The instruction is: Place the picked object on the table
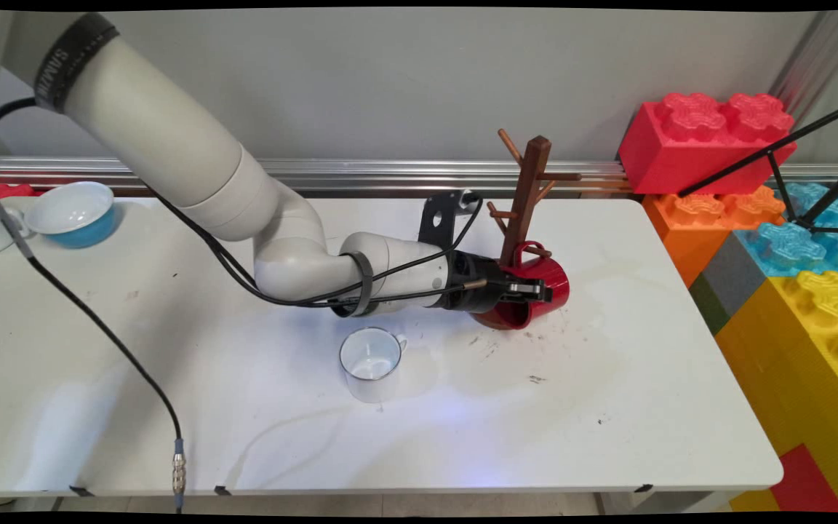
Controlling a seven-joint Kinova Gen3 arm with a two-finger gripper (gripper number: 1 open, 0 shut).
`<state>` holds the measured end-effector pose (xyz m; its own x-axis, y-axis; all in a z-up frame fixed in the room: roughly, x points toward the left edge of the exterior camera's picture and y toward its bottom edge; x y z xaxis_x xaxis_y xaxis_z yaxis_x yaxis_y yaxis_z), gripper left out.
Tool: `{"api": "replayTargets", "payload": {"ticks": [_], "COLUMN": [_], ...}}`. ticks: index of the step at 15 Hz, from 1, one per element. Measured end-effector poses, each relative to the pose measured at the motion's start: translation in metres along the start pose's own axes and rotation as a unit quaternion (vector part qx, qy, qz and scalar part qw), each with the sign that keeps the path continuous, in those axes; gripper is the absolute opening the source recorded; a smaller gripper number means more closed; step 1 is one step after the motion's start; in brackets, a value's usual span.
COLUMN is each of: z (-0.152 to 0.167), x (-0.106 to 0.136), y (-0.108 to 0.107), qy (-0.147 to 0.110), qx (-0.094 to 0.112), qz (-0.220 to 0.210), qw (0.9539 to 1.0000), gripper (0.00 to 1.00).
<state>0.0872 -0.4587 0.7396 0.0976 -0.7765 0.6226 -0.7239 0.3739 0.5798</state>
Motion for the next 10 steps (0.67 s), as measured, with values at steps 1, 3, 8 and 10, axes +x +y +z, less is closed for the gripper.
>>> {"api": "replayTargets", "payload": {"ticks": [1,3,8,10], "z": [-0.002,-0.006,-0.019,-0.023], "x": [0.0,-0.001,0.006,0.009], "y": [0.001,0.002,0.015,0.021], "qy": [0.0,0.0,0.005,0.007], "qx": [-0.002,-0.006,-0.025,-0.033], "qz": [-0.001,-0.002,-0.005,-0.005], "qw": [1.0,1.0,0.9997,0.9994], "gripper": [0.0,0.0,0.0,0.0]}}
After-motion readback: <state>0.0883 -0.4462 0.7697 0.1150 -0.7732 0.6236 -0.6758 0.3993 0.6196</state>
